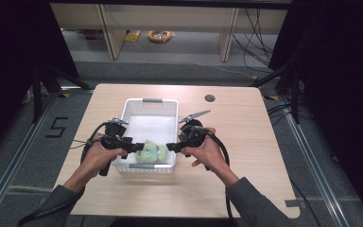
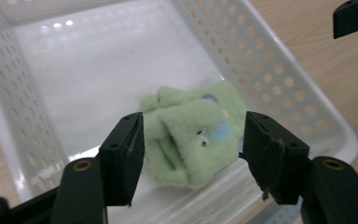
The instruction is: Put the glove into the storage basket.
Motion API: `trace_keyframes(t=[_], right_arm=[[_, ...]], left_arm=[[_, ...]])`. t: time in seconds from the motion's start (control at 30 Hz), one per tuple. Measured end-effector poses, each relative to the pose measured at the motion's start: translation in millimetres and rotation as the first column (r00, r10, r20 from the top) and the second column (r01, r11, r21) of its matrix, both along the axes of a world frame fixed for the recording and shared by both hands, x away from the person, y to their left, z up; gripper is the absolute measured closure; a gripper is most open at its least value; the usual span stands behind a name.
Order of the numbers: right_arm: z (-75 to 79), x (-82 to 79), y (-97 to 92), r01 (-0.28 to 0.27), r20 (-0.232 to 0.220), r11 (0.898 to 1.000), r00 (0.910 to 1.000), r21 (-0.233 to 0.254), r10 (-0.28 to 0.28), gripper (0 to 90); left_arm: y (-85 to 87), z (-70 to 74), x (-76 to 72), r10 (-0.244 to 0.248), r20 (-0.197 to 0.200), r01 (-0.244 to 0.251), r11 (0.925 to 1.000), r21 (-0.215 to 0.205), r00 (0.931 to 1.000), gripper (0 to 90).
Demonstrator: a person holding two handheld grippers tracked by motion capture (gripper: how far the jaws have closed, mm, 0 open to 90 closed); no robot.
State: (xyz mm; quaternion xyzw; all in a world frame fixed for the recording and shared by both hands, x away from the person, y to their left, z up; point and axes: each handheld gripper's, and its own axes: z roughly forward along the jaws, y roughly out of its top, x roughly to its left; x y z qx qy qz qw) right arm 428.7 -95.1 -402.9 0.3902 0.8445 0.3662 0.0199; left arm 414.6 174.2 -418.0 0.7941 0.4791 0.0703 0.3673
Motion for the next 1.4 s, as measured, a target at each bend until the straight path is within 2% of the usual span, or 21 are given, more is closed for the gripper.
trace_keyframes(t=[0.1,0.13,0.27,0.3,0.33,0.43,0.47,0.53,0.63,0.73,0.8,0.83,0.87,0.97,1.0,1.07,1.27,1.3,1.33,1.37,1.4], right_arm=[[0.4,-3.4,-12.1,-0.014,0.024,1.0,0.9996,0.026,0.013,35.1],[0.1,-4.6,-14.9,-0.007,0.016,0.999,0.9999,0.039,0.006,35.1],[-0.5,-9.8,-28.2,0.005,0.038,0.998,0.9992,0.062,-0.008,34.5],[0.2,-12.3,-30.7,0.013,0.019,0.997,0.9997,0.075,-0.014,34.6],[-0.3,-11.5,-34.3,-0.002,0.043,0.997,0.9991,0.076,-0.002,34.5],[0.4,-15.9,-42.1,0.001,0.064,0.997,0.9979,0.078,-0.006,34.0],[0.7,-19.0,-43.9,0.017,0.054,0.996,0.9983,0.092,-0.022,34.0],[1.1,-21.5,-50.7,0.017,0.067,0.996,0.9975,0.092,-0.024,33.6],[0.6,-25.9,-60.6,0.024,0.08,0.995,0.9963,0.1,-0.033,33.5],[-0.7,-30.7,-66.6,0.037,0.065,0.991,0.9969,0.125,-0.046,33.4],[-2.4,-33.0,-72.1,0.033,0.083,0.992,0.9956,0.123,-0.043,33.3],[-2.4,-34.6,-75.0,0.041,0.092,0.993,0.9944,0.111,-0.051,33.2],[-3.0,-37.0,-75.9,0.043,0.083,0.992,0.9952,0.121,-0.053,33.1],[-5.6,-40.6,-81.5,0.033,0.105,0.99,0.9933,0.14,-0.048,32.5],[-6.4,-43.7,-82.0,0.047,0.105,0.987,0.9924,0.152,-0.064,32.4],[-6.5,-46.3,-86.1,0.038,0.117,0.989,0.9916,0.145,-0.055,32.2],[-14.3,-60.8,-96.7,0.05,0.131,0.983,0.9887,0.176,-0.073,31.4],[-16.0,-61.1,-99.9,0.039,0.142,0.985,0.9878,0.168,-0.063,31.3],[-17.6,-64.2,-100.7,0.061,0.12,0.982,0.9894,0.18,-0.083,31.3],[-20.0,-64.0,-104.6,0.049,0.137,0.987,0.9881,0.155,-0.07,31.0],[-20.8,-66.3,-103.7,0.062,0.112,0.984,0.9904,0.168,-0.082,30.9]], left_arm=[[-6.8,0.9,-7.0,-0.017,-0.002,0.016,0.9997,-0.017,0.9999,36.0],[-9.7,1.3,-10.2,-0.021,0.003,0.021,0.9994,-0.028,0.9998,35.3],[-19.8,3.7,-20.1,-0.038,0.016,0.039,0.9974,-0.061,0.9992,32.7],[-20.8,4.1,-21.4,-0.049,0.017,0.05,0.9969,-0.06,0.9986,32.0],[-23.1,3.9,-23.7,-0.051,0.021,0.052,0.9962,-0.069,0.9985,31.6],[-28.9,3.3,-29.7,-0.061,0.025,0.063,0.994,-0.09,0.9978,30.2],[-30.3,3.5,-31.9,-0.069,0.029,0.071,0.9936,-0.088,0.9972,29.8],[-34.0,2.9,-36.5,-0.079,0.031,0.081,0.9927,-0.089,0.9964,29.2],[-38.8,2.6,-41.8,-0.081,0.038,0.084,0.9908,-0.106,0.996,28.9],[-43.4,3.7,-47.6,-0.09,0.045,0.095,0.9877,-0.124,0.9949,28.3],[-48.2,3.6,-52.4,-0.088,0.054,0.096,0.9841,-0.15,0.9946,28.0],[-49.5,3.5,-53.7,-0.101,0.06,0.109,0.9825,-0.151,0.9931,28.0],[-50.7,4.1,-55.6,-0.107,0.071,0.117,0.9823,-0.147,0.9917,28.0],[-54.1,5.2,-60.4,-0.114,0.103,0.126,0.9841,-0.124,0.9882,28.0],[-55.6,4.9,-61.6,-0.113,0.106,0.126,0.9836,-0.129,0.9879,28.0],[-59.1,4.2,-65.0,-0.108,0.109,0.124,0.9814,-0.147,0.9881,28.0],[-68.1,-0.6,-76.4,-0.135,0.124,0.154,0.9748,-0.161,0.9831,27.9],[-69.2,-1.8,-78.3,-0.144,0.126,0.163,0.9742,-0.156,0.9815,27.9],[-71.2,-3.4,-80.8,-0.149,0.122,0.168,0.9723,-0.162,0.9813,27.8],[-72.3,-4.2,-82.0,-0.149,0.121,0.168,0.9721,-0.164,0.9814,27.8],[-74.0,-5.9,-84.5,-0.159,0.121,0.178,0.9708,-0.161,0.9798,27.8]])
